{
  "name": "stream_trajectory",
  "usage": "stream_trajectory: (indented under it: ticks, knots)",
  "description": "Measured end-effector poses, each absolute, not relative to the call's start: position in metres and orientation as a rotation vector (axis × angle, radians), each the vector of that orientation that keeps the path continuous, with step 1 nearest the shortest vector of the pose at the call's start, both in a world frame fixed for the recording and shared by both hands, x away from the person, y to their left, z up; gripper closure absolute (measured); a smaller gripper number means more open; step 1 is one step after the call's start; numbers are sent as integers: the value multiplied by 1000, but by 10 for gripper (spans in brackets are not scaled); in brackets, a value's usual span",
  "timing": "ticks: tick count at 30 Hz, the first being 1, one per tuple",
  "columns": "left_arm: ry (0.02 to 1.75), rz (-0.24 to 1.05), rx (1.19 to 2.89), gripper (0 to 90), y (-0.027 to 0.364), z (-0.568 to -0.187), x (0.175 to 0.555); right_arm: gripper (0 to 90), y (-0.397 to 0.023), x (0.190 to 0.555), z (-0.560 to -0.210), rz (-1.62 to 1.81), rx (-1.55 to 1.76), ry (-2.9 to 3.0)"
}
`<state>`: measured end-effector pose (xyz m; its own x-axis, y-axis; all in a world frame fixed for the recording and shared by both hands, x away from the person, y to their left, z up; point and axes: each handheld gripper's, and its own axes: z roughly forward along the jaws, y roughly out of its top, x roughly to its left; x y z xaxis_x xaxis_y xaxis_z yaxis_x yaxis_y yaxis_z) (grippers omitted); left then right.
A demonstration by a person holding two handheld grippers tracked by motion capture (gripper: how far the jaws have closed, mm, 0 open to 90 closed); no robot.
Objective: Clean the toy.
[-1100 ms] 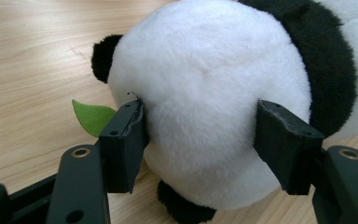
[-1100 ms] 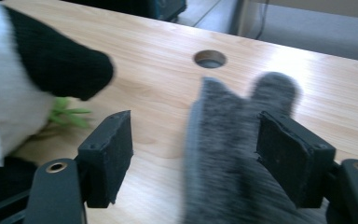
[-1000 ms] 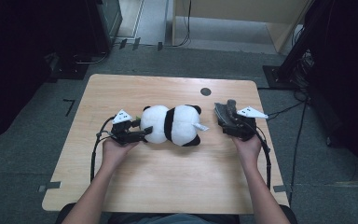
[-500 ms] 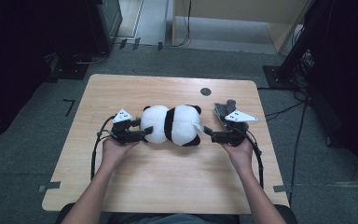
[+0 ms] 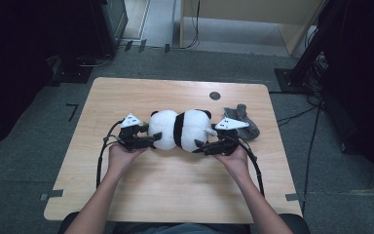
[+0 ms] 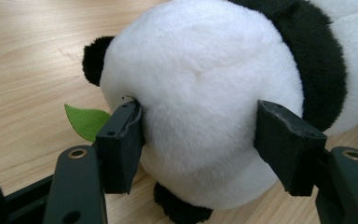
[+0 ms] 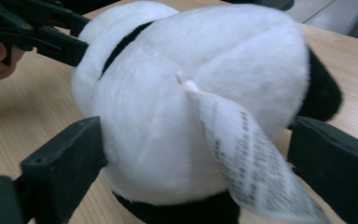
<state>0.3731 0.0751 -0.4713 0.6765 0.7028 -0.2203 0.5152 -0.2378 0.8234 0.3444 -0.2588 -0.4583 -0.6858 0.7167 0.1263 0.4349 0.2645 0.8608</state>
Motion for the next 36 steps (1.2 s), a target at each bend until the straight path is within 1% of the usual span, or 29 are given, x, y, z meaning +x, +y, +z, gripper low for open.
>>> stream_trajectory:
  ticks: [3, 12, 13, 19, 21, 23, 25, 29, 32, 36]
  knots:
    - [955, 236, 1903, 341, 74, -471, 373, 0, -252, 349, -462, 1384, 1051, 2264]
    - [980, 219, 1890, 344, 71, -471, 374, 0, -238, 353, -471, 1321, 1037, 2225]
    - [984, 218, 1889, 346, 70, -471, 375, 42, -238, 353, -471, 1319, 1045, 2217]
    - [977, 222, 1885, 346, 70, -470, 375, 403, -247, 358, -471, 1370, 1057, 2219]
    - [963, 224, 1900, 338, 70, -468, 375, 473, -250, 358, -468, 1382, 1043, 2230]
    - [945, 241, 1914, 333, 74, -464, 376, 497, -254, 359, -465, 1393, 1044, 2224]
    - [937, 282, 1883, 334, 81, -459, 374, 503, -261, 361, -461, 1428, 1070, 2220]
    - [939, 286, 1832, 336, 96, -454, 376, 502, -279, 364, -451, 1490, 1066, 2228]
    - [916, 288, 1836, 340, 103, -454, 377, 499, -290, 364, -445, 1529, 1046, 2250]
    - [845, 265, 1867, 343, 101, -456, 376, 498, -295, 364, -440, 1571, 1003, 2282]
